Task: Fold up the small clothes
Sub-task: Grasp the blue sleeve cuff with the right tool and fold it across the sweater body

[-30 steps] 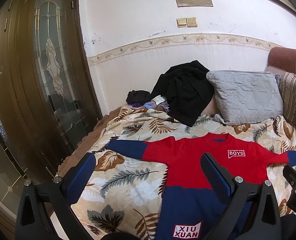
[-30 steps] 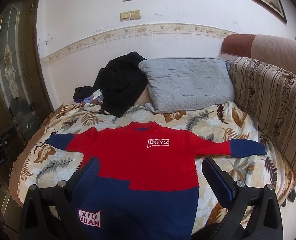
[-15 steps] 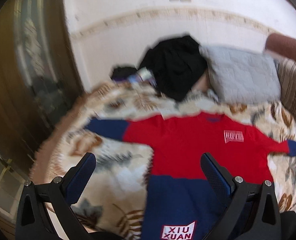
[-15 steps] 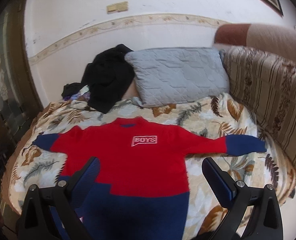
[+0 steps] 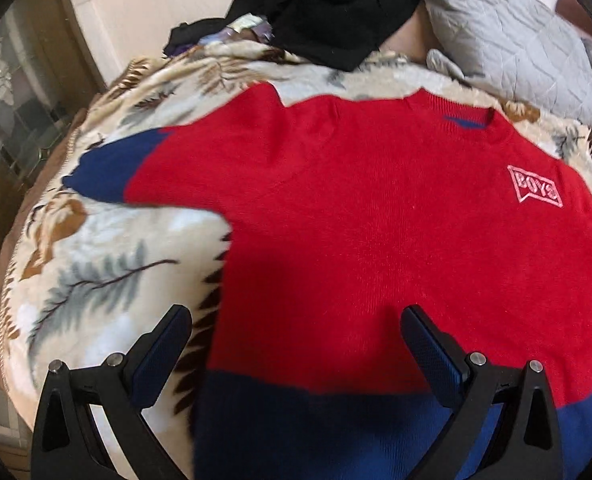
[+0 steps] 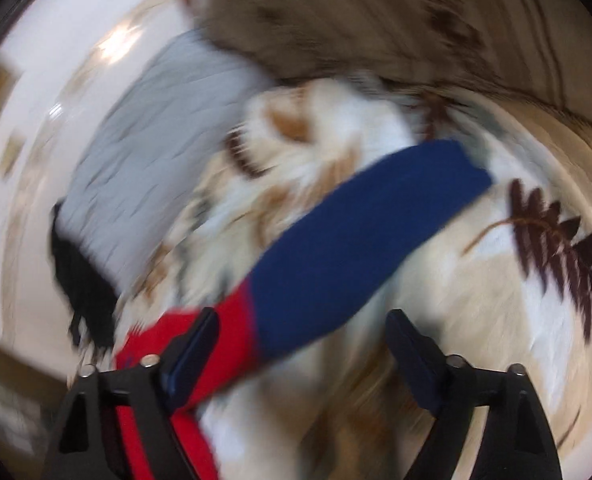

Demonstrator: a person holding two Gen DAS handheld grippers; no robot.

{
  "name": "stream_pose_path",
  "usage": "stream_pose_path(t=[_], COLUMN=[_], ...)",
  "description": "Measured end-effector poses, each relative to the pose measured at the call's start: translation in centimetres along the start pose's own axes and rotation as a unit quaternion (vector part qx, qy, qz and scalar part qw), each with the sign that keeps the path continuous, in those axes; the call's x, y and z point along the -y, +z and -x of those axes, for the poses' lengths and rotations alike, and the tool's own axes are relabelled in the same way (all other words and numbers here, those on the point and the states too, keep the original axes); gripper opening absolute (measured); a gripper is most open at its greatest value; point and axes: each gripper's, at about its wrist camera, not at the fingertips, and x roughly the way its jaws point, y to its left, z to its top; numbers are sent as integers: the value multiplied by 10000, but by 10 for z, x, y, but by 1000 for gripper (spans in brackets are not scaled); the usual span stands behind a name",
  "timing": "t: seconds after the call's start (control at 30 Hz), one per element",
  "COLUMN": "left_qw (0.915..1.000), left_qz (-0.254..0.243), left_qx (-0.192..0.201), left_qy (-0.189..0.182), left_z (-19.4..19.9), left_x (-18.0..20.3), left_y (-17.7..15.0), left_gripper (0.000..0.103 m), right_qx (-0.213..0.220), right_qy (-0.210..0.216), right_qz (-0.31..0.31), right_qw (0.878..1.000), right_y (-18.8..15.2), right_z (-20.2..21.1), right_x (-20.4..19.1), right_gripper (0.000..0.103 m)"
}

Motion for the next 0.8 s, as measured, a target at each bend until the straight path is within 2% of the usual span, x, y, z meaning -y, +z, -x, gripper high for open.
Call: stream_pose_path(t=[0.1,0.2,0.23,0.27,0.3,0.33,0.4,0.47,0.57,0.67,0.8], left_qw=[9999,9998,9998,9997,9997,9997,9996,9994,9978,9941,9892], left_qz=[-27,135,155,155,163,181,194,253,253,317,565], left_qx=[-106,-54,-47,-40,-40,-39,-21,113,596,1037,1330], left_qy=[-33,-134,-147,-164,-171,-179,-189,-188,-108,47,246], left_z=[-16,-20,-20,-22,-22,-21,-19,-14,8,28,43], left_x=[5,4,5,5,5,4,2,0,-4,-16,-43], left_y=[4,6,6,7,8,8,10,13,19,26,30], left_gripper=[103,103,103,103,103,103,103,103,103,103,103], right_qx=[-94,-11,20,64,79,32,136,369,648,672,359], right_qy=[163,169,151,108,-26,-109,-52,27,296,667,1273], right_qz=[-620,-774,-795,-801,-799,-841,-932,-612,58,911,2017], right_qw=[9979,9969,9967,9967,9968,9964,9955,9974,9974,9913,9705], right_y=[15,27,30,33,36,36,37,35,33,19,-30], right_z=[-20,-33,-39,-43,-50,-54,-54,-40,-15,5,14], right_x=[18,14,12,12,12,15,14,-4,-46,-117,-225], right_gripper=[71,71,67,59,28,15,13,11,11,11,11])
